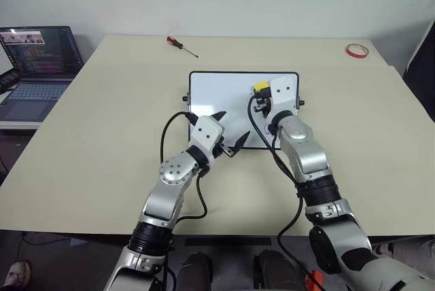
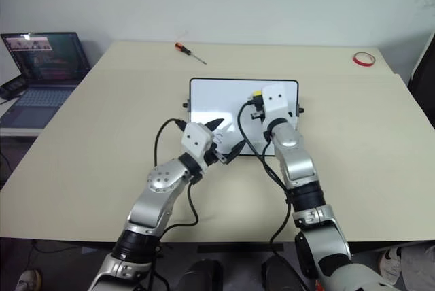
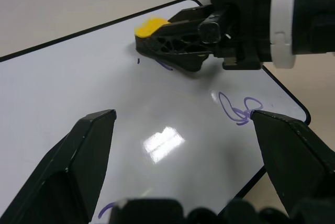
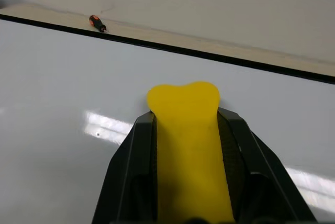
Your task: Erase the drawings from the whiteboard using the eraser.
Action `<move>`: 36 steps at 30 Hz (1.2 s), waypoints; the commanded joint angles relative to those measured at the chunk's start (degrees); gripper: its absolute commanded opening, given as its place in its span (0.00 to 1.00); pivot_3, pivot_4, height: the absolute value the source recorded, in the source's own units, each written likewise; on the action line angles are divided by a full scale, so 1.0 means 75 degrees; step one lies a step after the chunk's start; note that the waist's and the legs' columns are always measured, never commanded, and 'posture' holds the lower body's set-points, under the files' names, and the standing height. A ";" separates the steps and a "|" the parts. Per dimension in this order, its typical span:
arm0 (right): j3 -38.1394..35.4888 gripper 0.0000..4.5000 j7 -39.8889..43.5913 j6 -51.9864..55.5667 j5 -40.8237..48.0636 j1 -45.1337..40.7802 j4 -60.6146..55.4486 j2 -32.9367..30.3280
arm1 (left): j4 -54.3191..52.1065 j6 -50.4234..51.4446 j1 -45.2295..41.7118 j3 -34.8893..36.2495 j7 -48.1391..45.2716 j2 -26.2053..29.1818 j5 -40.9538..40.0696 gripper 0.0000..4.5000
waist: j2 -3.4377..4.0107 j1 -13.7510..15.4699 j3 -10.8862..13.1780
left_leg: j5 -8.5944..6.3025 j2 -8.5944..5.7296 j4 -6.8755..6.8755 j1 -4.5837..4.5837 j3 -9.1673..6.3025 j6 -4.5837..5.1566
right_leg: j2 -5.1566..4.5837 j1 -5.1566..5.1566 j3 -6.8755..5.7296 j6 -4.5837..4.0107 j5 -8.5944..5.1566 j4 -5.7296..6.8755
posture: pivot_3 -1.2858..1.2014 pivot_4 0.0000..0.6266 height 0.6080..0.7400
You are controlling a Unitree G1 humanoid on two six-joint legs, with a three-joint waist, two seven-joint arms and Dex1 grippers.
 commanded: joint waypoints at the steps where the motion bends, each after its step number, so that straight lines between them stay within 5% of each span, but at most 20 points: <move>1: 0.0076 0.27 0.0078 -0.0150 -0.0044 -0.0204 0.0203 -0.0003 | -0.0279 -0.0096 -0.0013 -0.0001 0.0026 -0.0014 -0.0033 1.00 | 0.0000 -0.0009 0.0000 | 0.0000 0.0000 0.0000 0.0000 0.0001 0.0000 | 0.0000 0.0000 0.0001 0.0000 0.0000 0.0000 | 0.52 0.24 1.00; 18: 0.0907 0.27 0.1007 -0.0106 -0.0363 0.0138 0.0248 -0.0090 | -0.0224 -0.0130 -0.0050 -0.0031 0.0050 -0.0027 0.0022 1.00 | 0.0000 -0.0087 0.0000 | 0.0000 0.0003 0.0000 0.0004 -0.0001 0.0000 | 0.0000 0.0001 0.0004 0.0000 0.0001 0.0003 | 0.52 0.24 1.00; 36: 0.0603 0.27 0.0578 0.0293 -0.0877 0.0597 0.0045 -0.1276 | -0.0032 -0.0181 -0.0129 -0.0160 -0.0002 -0.0185 0.0006 1.00 | -0.0004 0.0221 -0.0003 | 0.0002 -0.0015 0.0014 0.0005 -0.0023 0.0001 | -0.0007 0.0028 -0.0018 0.0015 0.0010 -0.0009 | 0.52 0.24 1.00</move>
